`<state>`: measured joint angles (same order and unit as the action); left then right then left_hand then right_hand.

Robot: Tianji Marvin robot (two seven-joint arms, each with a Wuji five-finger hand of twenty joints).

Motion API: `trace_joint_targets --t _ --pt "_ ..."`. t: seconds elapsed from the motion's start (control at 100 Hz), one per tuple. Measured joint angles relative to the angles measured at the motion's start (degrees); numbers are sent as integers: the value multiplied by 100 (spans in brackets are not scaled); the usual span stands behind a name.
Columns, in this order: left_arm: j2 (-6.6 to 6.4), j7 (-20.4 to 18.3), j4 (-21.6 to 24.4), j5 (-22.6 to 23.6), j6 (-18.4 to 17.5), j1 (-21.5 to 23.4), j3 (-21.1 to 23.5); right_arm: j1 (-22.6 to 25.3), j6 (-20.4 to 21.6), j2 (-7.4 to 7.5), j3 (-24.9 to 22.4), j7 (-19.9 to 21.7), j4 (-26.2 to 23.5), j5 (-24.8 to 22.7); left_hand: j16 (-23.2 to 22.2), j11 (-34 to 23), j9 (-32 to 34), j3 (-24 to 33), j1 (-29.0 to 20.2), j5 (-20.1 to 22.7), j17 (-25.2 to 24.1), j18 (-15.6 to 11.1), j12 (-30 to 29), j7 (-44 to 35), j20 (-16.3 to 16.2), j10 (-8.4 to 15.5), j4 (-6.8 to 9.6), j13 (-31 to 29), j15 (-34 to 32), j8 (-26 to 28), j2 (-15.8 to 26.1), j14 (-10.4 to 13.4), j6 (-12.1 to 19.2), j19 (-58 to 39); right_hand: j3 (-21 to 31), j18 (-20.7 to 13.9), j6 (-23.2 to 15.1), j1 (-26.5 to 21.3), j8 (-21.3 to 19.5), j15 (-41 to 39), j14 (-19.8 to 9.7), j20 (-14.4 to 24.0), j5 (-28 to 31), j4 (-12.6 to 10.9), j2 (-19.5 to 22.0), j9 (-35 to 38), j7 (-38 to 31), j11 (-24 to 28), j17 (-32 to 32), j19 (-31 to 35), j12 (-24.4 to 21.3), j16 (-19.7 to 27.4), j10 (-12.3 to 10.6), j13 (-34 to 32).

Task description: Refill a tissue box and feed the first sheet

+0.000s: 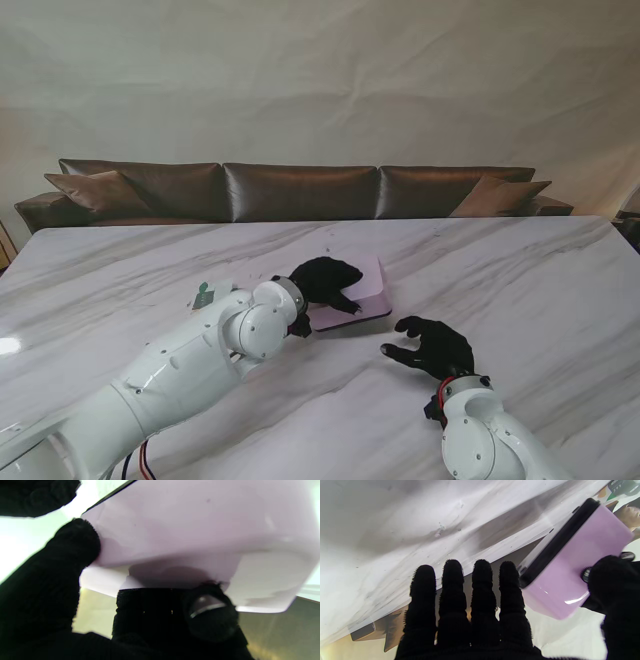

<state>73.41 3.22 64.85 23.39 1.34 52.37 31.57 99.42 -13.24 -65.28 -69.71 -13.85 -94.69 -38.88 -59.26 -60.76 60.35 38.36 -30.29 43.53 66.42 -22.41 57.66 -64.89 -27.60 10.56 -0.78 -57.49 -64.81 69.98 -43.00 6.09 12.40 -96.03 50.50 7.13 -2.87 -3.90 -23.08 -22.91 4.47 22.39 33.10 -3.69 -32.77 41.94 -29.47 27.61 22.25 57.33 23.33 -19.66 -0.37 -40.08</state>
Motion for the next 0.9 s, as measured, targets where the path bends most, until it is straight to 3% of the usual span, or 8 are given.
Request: trace_joint_targets --t 0.11,0.28,0.55,0.69,0.75,0.82,0.85,0.9 --pt "-96 0 359 -87 16 258 390 -44 -11 -32 50 -179 48 66 -2 -2 75 1 8 31 9 0 14 -33 -40 2 50 -13 -16 79 0 6 6 -2 -66 0 162 167 3 0 6 5 -255 34 0 -255 32 -1 -6 0 40 0 79 146" --pt "-225 -17 946 -452 52 767 1073 -152 -43 -61 169 -240 101 188 -10 -7 211 16 56 93 114 0 28 -98 -121 4 65 -148 -18 215 0 29 12 -57 -61 1 437 510 10 0 60 61 -717 304 31 -732 76 9 -76 -48 57 -1 267 353" --pt "-387 5 1709 -884 -74 1530 1877 -478 351 -241 416 -495 360 1542 -12 -9 215 16 57 99 117 0 38 -106 -175 5 109 -153 -19 230 0 30 12 -59 -336 6 1190 748 51 156 325 63 -2050 733 239 -2233 166 -11 -350 -389 -379 94 751 1326" --pt "-433 -38 1897 -1283 -289 1856 2161 -771 545 -392 654 -679 661 2049 -12 -33 217 16 57 113 127 1 49 -107 -176 5 112 -179 -21 318 0 30 12 -62 -415 8 1353 496 31 222 421 57 -2517 857 81 -2954 227 -20 -543 -611 -672 222 854 1808" --pt "-451 -135 1915 -1565 -448 1960 2252 -886 671 -450 743 -717 782 2227 -12 -49 218 16 57 119 133 5 49 -107 -177 6 119 -185 -21 368 0 30 12 -65 -455 9 1381 344 27 277 496 9 -2644 859 -9 -3014 278 -299 -641 -707 -897 295 862 1965" --pt "-482 -352 1910 -1906 -688 2048 2335 -1011 871 -502 863 -745 893 2561 -12 -54 219 16 60 121 135 7 72 -109 -177 5 243 -188 -21 379 0 30 12 -72 -453 11 1416 262 -17 290 553 -17 -2712 868 -144 -3015 469 -696 -704 -791 -1102 364 909 2139" --pt "-492 -415 1894 -2015 -784 2073 2360 -1061 941 -521 916 -753 935 2681 -21 -75 219 16 54 123 137 8 105 -169 -177 5 391 -197 -52 434 0 48 12 -220 -449 11 1416 240 -41 313 555 -18 -2722 868 -249 -3015 581 -833 -705 -836 -1175 372 910 2162" --pt "-504 -482 1837 -2181 -925 2098 2413 -1136 1018 -551 994 -764 1009 2815 -21 -85 219 35 45 126 138 8 113 -255 -177 5 416 -200 -52 454 5 52 12 -221 -449 11 1416 291 -211 343 591 -62 -2732 871 -280 -3015 931 -1077 -762 -889 -1242 424 913 2242"
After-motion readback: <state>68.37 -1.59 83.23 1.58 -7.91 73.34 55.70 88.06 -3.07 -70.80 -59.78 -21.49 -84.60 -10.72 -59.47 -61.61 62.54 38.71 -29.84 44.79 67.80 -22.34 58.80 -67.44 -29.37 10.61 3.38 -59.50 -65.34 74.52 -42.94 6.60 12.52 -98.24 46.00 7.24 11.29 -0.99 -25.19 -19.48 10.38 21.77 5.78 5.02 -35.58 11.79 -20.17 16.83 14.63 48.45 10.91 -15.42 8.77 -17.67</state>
